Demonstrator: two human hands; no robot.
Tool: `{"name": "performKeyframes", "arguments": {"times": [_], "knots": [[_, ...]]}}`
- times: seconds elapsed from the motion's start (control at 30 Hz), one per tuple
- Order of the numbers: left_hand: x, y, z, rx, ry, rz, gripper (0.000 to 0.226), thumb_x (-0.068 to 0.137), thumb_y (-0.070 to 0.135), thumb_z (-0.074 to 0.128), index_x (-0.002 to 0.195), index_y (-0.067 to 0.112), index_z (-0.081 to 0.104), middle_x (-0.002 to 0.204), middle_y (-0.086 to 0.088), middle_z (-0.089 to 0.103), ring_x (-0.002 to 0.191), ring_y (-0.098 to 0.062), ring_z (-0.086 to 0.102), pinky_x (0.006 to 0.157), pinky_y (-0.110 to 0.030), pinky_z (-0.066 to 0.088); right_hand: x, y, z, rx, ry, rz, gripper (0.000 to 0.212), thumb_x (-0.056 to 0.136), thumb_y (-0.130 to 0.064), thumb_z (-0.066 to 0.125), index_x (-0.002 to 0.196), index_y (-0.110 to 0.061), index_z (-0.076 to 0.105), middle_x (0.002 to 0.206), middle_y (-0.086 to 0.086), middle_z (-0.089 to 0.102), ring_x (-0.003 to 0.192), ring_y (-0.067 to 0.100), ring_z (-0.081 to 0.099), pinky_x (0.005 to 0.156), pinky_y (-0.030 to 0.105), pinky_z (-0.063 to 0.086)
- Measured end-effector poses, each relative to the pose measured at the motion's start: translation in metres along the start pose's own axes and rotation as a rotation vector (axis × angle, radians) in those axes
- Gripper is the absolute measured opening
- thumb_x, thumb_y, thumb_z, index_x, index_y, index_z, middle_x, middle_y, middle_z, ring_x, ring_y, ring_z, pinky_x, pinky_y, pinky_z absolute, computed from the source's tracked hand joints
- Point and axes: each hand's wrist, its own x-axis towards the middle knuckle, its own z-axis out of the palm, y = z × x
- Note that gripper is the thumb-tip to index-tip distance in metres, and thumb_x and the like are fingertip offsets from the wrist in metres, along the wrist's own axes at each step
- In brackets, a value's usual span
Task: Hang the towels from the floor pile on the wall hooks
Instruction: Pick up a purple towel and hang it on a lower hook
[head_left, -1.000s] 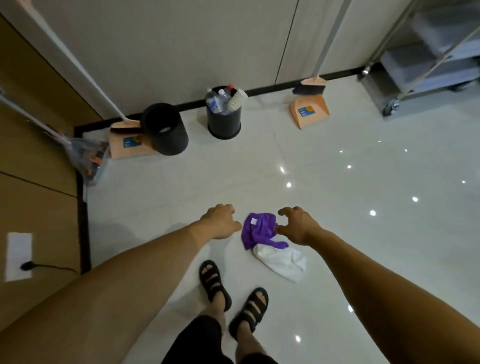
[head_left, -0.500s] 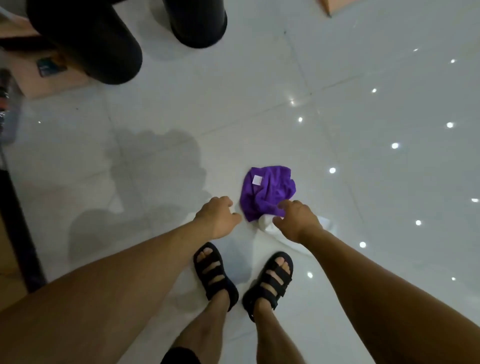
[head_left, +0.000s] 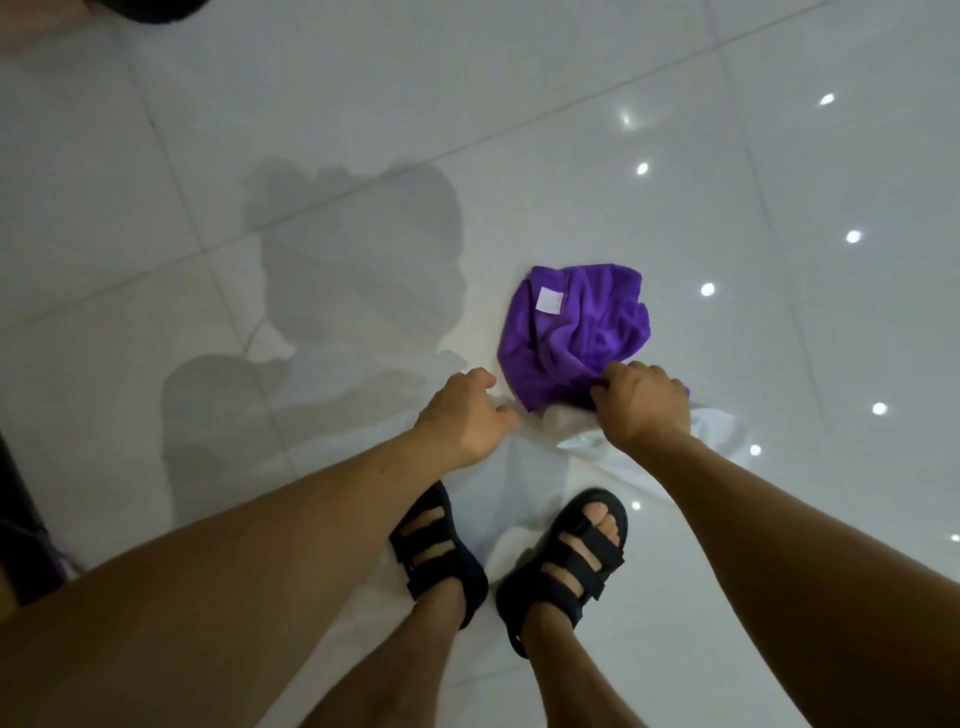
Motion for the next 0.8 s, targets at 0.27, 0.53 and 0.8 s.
{"name": "performKeyframes", "arguments": {"times": [0.27,0.53,0.8], "knots": [[-0.135,0.081,-0.094,-0.087,0.062,0.290,0.095,0.075,0.040,0.073,0.148,0.044,0.012,0.149,0.003,0.033,0.131,-0.017,0.041,0.104,-0.035,0.041,-0.130,-0.022,-0.183,1.104,0.020,-0.039,0.023,0.099,-0.032,0.045,0.089,-0.014,0.055,0.071,0.018,0.061,0.055,0.041,0.056,0.054,0.056,0.050],[-0.318,0.179,-0.244,0.192,0.137,0.616,0.034,0.072,0.048,0.066,0.094,0.022,0.061,0.102,0.007,0.058,0.095,-0.015,0.056,0.084,-0.042,0.051,-0.273,-0.053,-0.406,0.967,-0.189,-0.305,0.051,0.058,-0.063,0.081,0.089,-0.025,0.066,0.087,0.010,0.072,0.075,0.032,0.070,0.061,0.047,0.058],[-0.483,0.211,-0.411,0.231,0.147,0.581,0.009,0.080,0.026,0.066,0.083,0.023,0.058,0.079,0.003,0.063,0.071,-0.014,0.058,0.063,-0.029,0.046,-0.359,-0.096,-0.548,0.671,0.031,-0.386,0.033,0.072,-0.065,0.071,0.080,-0.033,0.071,0.078,-0.006,0.073,0.070,0.013,0.069,0.061,0.023,0.055]]}}
